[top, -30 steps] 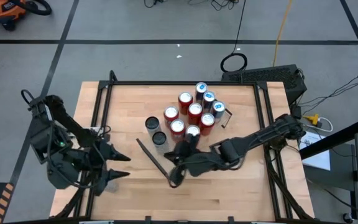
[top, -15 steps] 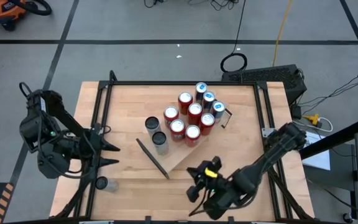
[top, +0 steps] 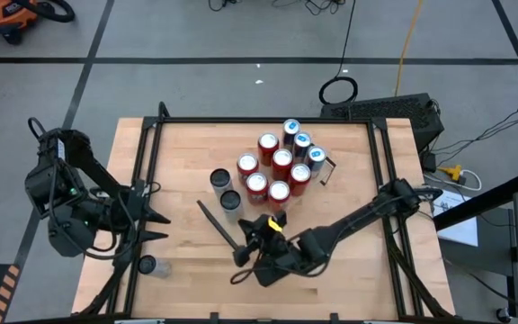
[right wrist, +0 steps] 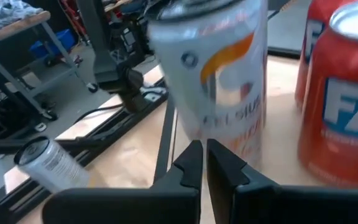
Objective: Place canned beverage on shelf
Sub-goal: Put the right white soda can on the shelf
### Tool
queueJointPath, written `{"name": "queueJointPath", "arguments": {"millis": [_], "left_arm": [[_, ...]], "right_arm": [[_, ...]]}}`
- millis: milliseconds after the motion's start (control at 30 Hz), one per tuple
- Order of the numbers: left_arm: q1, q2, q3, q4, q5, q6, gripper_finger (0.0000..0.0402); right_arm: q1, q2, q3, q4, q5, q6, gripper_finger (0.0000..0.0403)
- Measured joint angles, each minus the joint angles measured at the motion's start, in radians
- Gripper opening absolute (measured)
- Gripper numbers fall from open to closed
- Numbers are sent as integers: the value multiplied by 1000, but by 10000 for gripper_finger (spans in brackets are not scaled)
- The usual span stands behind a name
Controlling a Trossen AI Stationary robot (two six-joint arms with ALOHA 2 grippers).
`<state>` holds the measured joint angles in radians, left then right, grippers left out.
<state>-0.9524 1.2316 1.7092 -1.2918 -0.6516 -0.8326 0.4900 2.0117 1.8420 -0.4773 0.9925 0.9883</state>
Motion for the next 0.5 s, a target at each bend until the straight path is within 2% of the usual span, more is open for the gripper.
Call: {"name": "queueJointPath", "arguments": {"millis": [500], "left_arm": [[1, 0, 0, -12, -7, 1, 143]], "right_arm": [[-55, -1, 0, 14, -1, -36, 0]]}}
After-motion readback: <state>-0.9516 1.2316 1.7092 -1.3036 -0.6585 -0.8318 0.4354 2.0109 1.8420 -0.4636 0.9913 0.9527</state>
